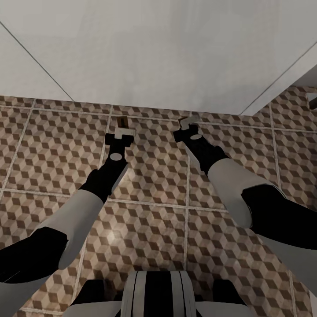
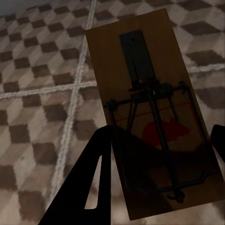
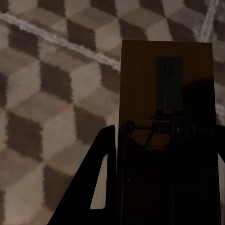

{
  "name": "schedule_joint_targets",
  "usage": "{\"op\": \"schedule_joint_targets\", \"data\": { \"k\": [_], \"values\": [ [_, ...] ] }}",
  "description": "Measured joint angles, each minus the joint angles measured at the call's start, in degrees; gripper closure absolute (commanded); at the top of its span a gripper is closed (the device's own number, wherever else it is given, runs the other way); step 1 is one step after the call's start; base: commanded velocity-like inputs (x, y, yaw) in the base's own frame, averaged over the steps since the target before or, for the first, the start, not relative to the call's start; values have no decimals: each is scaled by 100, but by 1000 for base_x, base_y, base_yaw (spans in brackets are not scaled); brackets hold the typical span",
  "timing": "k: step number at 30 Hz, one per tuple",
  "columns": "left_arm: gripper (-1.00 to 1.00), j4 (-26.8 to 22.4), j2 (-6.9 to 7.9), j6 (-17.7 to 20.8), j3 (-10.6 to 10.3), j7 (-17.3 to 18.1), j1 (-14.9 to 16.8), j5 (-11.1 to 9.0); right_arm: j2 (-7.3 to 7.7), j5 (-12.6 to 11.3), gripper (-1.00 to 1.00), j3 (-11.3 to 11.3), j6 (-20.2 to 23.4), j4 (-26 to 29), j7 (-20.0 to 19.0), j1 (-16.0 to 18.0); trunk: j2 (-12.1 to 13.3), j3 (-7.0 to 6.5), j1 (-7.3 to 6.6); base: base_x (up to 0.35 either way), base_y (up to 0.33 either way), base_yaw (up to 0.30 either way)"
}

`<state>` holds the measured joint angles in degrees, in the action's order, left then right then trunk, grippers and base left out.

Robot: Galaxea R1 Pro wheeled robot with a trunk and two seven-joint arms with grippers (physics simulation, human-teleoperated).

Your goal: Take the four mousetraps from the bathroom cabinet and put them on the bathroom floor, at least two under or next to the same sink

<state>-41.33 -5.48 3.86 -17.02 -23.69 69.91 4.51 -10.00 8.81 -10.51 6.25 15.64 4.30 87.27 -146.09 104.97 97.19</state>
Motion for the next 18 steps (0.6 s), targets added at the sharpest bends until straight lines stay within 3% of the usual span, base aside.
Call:
{"op": "schedule_joint_targets", "data": {
  "k": [18],
  "values": [
    [100,44,0,-1,0,4,-79,0,0,14,100,0,30,-131,113,0,0,0,0,3,0,0]
  ]
}}
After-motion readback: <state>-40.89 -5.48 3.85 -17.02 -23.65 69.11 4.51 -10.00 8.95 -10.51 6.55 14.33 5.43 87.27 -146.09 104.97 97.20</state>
